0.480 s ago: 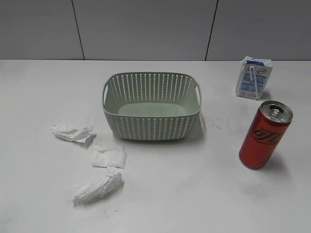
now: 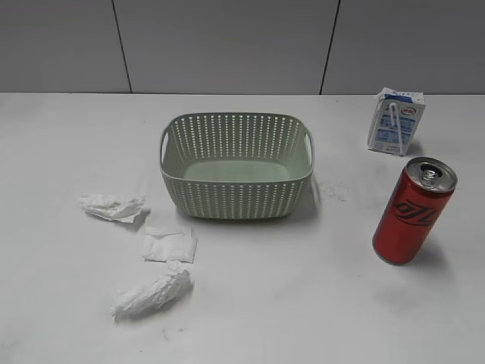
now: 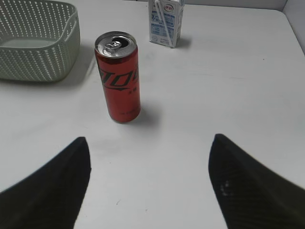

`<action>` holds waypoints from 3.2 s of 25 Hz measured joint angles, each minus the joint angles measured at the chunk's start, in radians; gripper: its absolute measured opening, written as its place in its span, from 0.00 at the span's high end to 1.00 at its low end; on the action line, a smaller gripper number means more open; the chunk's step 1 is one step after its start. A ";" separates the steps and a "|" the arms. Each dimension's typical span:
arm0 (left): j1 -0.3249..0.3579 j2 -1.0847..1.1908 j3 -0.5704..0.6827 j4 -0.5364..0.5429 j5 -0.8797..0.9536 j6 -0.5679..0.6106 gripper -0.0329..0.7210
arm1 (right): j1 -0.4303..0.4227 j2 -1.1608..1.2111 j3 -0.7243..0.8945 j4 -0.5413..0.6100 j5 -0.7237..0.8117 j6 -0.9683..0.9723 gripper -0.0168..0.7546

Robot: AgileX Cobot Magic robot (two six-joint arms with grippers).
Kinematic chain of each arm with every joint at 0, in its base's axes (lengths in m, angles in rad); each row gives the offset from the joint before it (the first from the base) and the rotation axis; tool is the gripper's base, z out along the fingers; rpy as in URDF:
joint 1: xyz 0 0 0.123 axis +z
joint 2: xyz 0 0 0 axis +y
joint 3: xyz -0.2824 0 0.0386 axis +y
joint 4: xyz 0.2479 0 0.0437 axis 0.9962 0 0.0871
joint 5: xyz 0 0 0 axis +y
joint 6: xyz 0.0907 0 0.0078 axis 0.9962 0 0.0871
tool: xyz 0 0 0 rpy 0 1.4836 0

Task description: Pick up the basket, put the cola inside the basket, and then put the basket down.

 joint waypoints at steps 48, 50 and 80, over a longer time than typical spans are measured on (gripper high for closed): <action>-0.468 2.025 -1.233 -0.097 0.075 -0.145 0.15 | 0.000 0.000 0.000 0.001 -0.001 -0.001 0.22; -0.468 2.073 -1.247 -0.096 0.080 -0.164 0.16 | 0.000 0.000 0.000 0.002 -0.001 -0.001 0.22; -0.468 2.229 -1.255 -0.154 -0.028 -0.178 0.69 | 0.000 0.000 0.000 0.002 -0.001 -0.001 0.22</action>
